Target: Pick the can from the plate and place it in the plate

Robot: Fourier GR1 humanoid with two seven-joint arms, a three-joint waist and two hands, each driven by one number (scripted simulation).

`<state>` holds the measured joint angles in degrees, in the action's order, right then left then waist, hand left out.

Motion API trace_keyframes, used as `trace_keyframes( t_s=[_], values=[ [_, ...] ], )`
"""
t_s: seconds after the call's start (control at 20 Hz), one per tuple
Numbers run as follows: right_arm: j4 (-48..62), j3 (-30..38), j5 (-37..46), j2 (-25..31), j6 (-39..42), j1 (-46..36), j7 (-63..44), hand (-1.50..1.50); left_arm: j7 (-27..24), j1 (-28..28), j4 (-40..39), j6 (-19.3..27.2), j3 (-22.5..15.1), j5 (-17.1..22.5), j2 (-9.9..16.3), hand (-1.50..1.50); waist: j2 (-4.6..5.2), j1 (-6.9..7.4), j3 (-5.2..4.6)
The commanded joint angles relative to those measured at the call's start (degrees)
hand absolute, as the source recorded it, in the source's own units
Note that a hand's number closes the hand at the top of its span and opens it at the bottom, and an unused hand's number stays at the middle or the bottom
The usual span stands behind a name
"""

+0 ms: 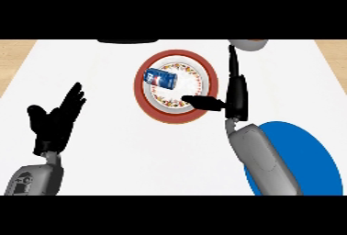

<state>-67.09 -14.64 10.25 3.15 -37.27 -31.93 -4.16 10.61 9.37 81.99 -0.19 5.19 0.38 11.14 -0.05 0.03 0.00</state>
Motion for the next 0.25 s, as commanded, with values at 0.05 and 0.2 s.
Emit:
trace_keyframes(
  t_s=[0.05,0.2],
  values=[
    [0.9,2.4,3.0,-0.1,2.4,0.9,-1.6,-1.5,2.8,1.5,0.8,0.0,0.7,0.1,-0.2,0.0,0.04,0.09,0.0],
    [-7.0,2.6,1.3,4.3,7.1,6.6,-2.8,-1.5,-2.6,-1.1,-2.0,-3.4,2.5,1.2,2.1,0.0,-0.01,-0.09,-0.01]
  ],
)
